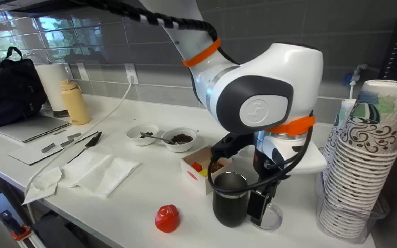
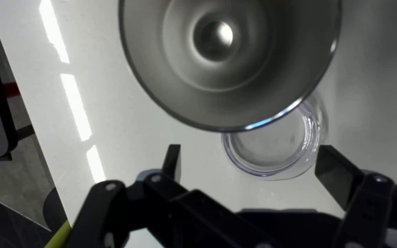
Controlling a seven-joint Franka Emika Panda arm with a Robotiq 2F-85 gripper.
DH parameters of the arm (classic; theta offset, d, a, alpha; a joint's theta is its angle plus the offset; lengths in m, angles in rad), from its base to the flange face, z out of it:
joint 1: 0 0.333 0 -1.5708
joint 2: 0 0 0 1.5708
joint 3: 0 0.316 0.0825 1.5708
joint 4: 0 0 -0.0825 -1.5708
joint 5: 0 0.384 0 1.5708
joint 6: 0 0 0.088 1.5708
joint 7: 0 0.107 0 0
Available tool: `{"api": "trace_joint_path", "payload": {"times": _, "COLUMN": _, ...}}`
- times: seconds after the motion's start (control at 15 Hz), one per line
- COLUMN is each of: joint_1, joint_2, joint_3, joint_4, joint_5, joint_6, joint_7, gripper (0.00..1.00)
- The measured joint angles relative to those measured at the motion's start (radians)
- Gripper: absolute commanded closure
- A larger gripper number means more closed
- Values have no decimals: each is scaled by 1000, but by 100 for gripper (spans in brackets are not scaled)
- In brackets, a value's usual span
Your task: Put the clear lid on the black thermos.
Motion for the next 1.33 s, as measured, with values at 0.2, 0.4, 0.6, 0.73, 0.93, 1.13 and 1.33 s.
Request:
{"api": "trace_joint_path", "payload": {"times": 0.2, "joint_1": 3, "joint_2": 29, "joint_3": 0, "joint_4": -1, "joint_5": 23, "joint_6": 36, "joint_7": 0, "gripper": 0}}
{"api": "trace_joint_path", "payload": {"times": 0.4, "joint_1": 8, "joint_2": 59, "joint_3": 0, "joint_4": -1, "joint_5": 42, "joint_6": 62, "joint_7": 0, "gripper": 0}}
{"api": "trace_joint_path", "payload": {"times": 0.6, "joint_1": 16, "joint_2": 88, "joint_3": 0, "joint_4": -1, "joint_5": 57, "joint_6": 91, "joint_7": 0, "gripper": 0}}
{"api": "trace_joint_path", "payload": {"times": 0.73, "joint_1": 21, "joint_2": 103, "joint_3": 0, "joint_4": -1, "joint_5": 67, "joint_6": 113, "joint_7": 0, "gripper": 0}}
{"api": "trace_joint_path", "payload": {"times": 0.93, "joint_1": 27, "joint_2": 122, "joint_3": 0, "joint_4": 1, "joint_5": 86, "joint_6": 138, "joint_7": 0, "gripper": 0}}
{"api": "trace_joint_path", "payload": {"times": 1.13, "joint_1": 35, "joint_2": 137, "joint_3": 0, "joint_4": 9, "joint_5": 98, "joint_6": 153, "joint_7": 1, "gripper": 0}}
{"api": "trace_joint_path", "payload": {"times": 1.33, "joint_1": 44, "joint_2": 144, "joint_3": 0, "joint_4": 18, "joint_5": 113, "joint_6": 159, "joint_7": 1, "gripper": 0}}
